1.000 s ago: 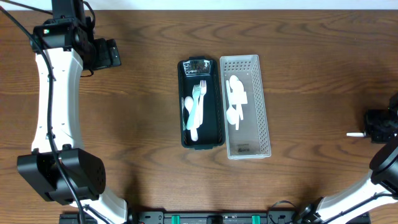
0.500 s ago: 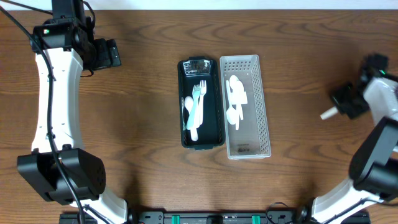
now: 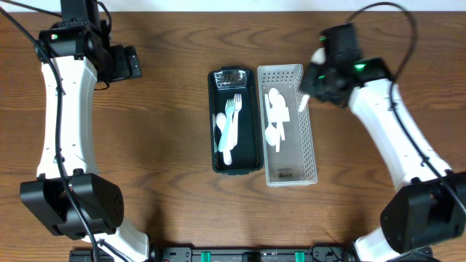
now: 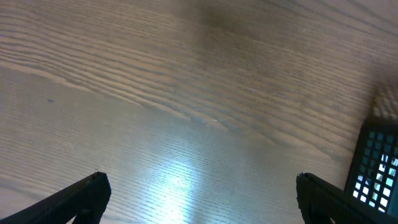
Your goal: Pack container
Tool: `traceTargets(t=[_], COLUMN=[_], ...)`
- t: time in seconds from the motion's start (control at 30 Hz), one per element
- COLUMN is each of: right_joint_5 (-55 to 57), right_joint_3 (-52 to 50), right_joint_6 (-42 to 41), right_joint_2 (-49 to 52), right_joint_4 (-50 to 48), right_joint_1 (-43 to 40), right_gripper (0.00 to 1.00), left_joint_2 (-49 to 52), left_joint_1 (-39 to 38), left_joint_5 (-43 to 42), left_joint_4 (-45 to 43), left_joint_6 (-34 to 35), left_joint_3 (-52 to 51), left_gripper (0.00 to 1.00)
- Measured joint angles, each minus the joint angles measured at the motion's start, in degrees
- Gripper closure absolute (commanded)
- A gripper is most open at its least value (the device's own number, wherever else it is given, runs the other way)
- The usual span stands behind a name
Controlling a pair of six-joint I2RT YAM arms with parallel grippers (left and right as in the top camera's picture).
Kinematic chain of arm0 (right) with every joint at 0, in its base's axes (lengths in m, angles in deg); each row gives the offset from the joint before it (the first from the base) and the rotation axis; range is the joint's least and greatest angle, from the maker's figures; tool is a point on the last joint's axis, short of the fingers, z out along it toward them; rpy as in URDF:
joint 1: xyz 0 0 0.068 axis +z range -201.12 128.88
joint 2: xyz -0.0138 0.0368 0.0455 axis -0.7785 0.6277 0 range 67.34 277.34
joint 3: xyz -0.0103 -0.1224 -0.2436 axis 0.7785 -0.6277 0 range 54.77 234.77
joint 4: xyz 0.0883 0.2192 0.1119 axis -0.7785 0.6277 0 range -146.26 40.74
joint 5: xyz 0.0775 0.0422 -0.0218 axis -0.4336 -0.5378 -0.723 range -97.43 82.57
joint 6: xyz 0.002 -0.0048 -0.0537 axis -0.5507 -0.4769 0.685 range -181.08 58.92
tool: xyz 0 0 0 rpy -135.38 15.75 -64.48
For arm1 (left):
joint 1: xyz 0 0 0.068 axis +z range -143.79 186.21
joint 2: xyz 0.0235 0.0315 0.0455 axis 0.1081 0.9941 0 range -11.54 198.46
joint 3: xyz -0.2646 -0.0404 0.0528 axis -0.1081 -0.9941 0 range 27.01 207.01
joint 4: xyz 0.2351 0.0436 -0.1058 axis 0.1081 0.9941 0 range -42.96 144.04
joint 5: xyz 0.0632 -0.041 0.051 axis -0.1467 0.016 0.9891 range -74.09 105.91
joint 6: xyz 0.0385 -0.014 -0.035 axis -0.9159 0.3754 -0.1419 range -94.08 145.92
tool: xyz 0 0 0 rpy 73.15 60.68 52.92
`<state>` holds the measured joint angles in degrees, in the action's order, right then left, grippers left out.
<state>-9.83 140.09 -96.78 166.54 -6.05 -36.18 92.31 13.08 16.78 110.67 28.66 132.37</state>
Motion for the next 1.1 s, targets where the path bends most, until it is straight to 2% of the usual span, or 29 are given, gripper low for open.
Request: traceTargets(t=[0.13,0.33,0.47,0.57,0.73,0.9,1.0,1.1], right_joint_5=[0.3,0.7,0.9,0.9,0.9,1.6,3.0,6.4], right_joint_3=[0.0,0.0,0.0,-0.1,0.0,3.3,7.0,9.5], right_joint_6=[0.3,1.2,4.3,7.6,12.2,17.6,19.8,21.5], right_joint_2=[2.3,9.6,13.3,13.9,13.5,12.3,10.9,9.1], right_joint_4=[2.1,3.3,3.0,1.9,-0.4,-0.7,-1.5,-5.1], right_joint_1=[4.1,5.8,5.8,5.8,5.8,5.8,5.7,5.5], right_gripper=[0.99,0.97,0.91,0.78,0.45,0.27,0.04,0.01], left_joint_2=[0.0,0.0,0.0,0.0,0.0,0.0,0.0,0.0], left_joint_1=[0.0,0.0,0.0,0.0,0.0,0.0,0.0,-0.5], left_joint_5=[0.0,0.0,0.0,0.0,0.0,0.0,0.0,0.0], left_joint_4=[0.0,0.0,0.0,0.0,0.0,0.2,0.6,0.7], left_joint_6=[0.0,0.0,0.0,0.0,0.0,0.0,0.0,0.0], left_joint_3=[0.0,0.0,0.0,0.0,0.0,0.0,0.0,0.0], left_gripper=[0.02,0.02,0.02,0.02,0.02,0.02,0.02,0.02])
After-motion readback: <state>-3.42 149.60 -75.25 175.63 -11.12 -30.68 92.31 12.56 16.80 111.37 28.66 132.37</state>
